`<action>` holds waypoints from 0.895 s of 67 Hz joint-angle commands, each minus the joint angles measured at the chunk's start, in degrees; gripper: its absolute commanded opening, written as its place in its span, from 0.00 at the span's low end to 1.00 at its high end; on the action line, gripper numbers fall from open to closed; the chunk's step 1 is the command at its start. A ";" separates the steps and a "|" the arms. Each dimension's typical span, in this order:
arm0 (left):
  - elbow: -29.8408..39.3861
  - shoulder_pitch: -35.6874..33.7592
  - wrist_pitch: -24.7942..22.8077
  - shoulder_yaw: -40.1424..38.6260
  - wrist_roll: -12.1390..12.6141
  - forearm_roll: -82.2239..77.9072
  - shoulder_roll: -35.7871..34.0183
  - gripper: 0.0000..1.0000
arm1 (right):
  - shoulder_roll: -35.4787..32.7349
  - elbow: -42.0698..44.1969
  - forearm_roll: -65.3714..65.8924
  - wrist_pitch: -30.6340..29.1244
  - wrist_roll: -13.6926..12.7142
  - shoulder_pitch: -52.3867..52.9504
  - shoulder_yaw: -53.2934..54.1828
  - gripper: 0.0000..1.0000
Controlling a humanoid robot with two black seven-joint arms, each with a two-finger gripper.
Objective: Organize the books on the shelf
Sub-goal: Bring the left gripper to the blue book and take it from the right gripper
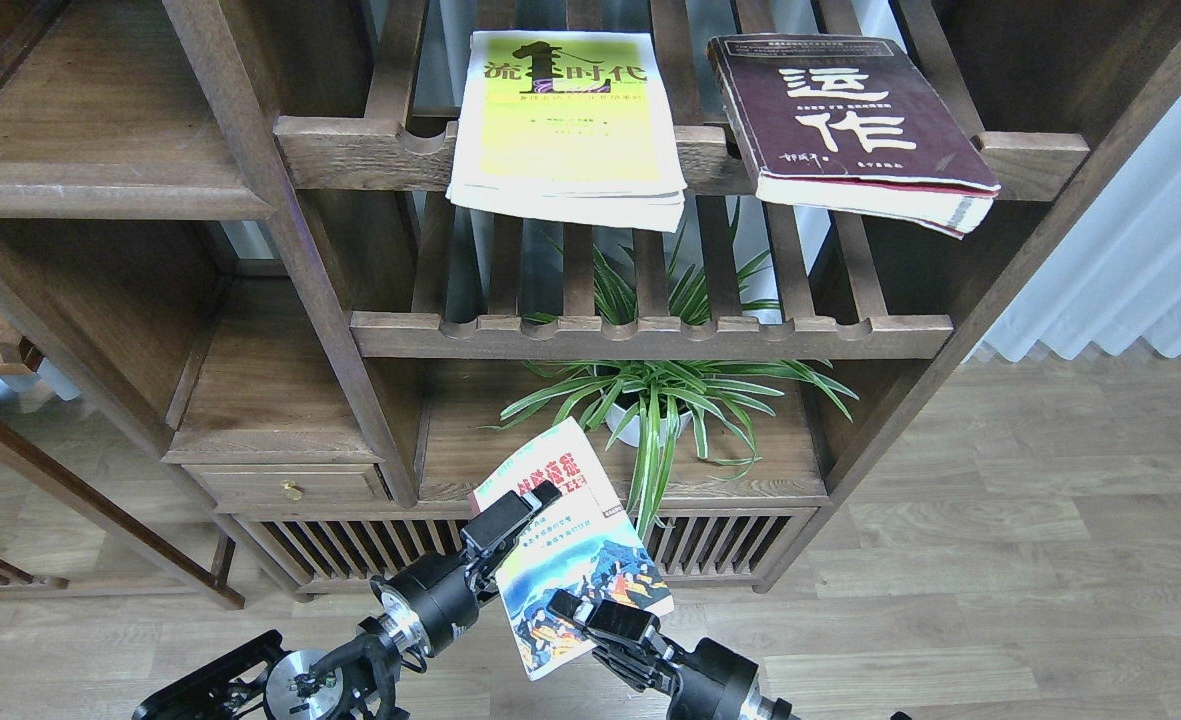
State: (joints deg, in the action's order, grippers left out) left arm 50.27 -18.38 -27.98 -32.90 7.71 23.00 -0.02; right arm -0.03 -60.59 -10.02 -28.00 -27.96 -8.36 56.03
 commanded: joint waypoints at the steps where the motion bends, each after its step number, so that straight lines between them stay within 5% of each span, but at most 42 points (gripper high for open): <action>1: -0.52 0.01 -0.02 4.16 -0.51 5.47 0.02 0.33 | 0.03 0.03 0.00 0.00 -0.04 -0.07 0.04 0.05; 6: -0.96 -0.16 -0.02 7.23 -0.16 11.60 0.02 0.04 | 0.03 0.03 0.00 0.00 -0.04 0.01 0.13 0.05; 25: -4.48 -1.13 -0.02 8.12 0.72 12.24 0.02 0.00 | 0.03 0.39 0.09 0.00 -0.04 0.01 0.13 0.08; 35: -4.56 -1.13 -0.02 8.03 1.78 11.98 0.02 0.00 | 0.03 0.83 0.35 0.00 -0.04 0.10 -0.05 0.36; 50: -4.48 -1.13 -0.02 7.24 3.54 12.07 0.02 0.00 | 0.03 0.83 0.44 0.00 -0.04 1.59 -0.31 0.94; 60: -4.48 -1.04 -0.02 7.50 4.85 11.98 0.02 0.00 | 0.03 1.00 -0.18 0.00 1.41 2.91 -0.57 1.00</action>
State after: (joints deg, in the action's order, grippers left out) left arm 45.71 -19.51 -27.96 -25.70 11.23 35.11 -0.01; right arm 0.02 -59.70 -9.69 -28.03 -27.51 -6.27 55.34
